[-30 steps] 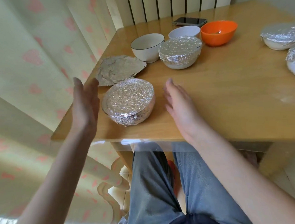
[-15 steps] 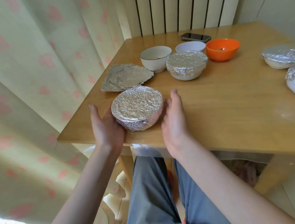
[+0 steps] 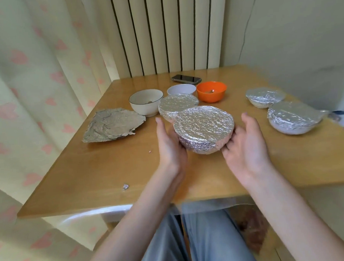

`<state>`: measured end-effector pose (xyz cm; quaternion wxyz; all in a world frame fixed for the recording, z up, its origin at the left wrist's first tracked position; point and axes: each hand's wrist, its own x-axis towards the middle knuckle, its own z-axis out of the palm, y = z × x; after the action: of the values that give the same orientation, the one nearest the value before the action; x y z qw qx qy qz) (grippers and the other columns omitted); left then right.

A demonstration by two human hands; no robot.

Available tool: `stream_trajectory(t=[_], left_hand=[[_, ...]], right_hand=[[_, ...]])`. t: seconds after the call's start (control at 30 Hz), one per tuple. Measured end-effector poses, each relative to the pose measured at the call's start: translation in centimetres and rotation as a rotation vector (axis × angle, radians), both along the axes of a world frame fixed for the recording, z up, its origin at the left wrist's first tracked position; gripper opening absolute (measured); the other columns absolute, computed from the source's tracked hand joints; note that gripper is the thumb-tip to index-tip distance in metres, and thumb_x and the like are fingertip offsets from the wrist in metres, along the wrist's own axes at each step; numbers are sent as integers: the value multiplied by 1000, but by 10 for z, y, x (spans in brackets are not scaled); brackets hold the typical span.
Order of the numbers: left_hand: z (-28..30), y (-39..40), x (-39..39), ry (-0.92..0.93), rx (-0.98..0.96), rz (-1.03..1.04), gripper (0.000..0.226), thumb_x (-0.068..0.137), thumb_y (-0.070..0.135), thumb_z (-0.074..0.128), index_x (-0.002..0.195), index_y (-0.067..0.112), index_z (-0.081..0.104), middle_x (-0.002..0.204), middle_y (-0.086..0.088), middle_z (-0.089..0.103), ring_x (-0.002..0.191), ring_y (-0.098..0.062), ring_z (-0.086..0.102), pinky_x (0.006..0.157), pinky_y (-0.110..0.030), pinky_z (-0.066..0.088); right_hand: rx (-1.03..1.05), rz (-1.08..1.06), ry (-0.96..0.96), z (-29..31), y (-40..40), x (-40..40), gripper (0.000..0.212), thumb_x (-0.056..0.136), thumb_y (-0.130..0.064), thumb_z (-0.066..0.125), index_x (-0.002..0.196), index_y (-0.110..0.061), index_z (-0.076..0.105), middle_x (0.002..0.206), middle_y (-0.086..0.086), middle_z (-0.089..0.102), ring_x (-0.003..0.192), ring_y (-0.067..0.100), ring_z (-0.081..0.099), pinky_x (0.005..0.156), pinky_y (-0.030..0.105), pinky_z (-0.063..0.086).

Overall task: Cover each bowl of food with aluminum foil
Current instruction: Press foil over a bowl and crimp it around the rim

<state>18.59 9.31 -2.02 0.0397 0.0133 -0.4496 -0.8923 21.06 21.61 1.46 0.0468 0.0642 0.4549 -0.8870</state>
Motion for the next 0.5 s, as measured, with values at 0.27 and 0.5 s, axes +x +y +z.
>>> stream_trajectory(t=[0.27,0.5], left_hand=[[3,86,-104,-57,-35,-27,73,101,57,14,113,7,65,114,-16,68,103,-23,65,95,-35,49],[2,85,-146,-109,-96,-5,77,99,62,11,103,11,69,97,-11,71,93,-23,66,92,-34,49]], right_hand=[[82,-221,-2,-4,65,-85,41,97,-39,40,128,-17,56,124,0,64,113,12,59,104,31,42],[16,-204,-58,-22,69,-117,37,93,-37,47,124,-20,59,123,-3,64,117,11,56,106,31,39]])
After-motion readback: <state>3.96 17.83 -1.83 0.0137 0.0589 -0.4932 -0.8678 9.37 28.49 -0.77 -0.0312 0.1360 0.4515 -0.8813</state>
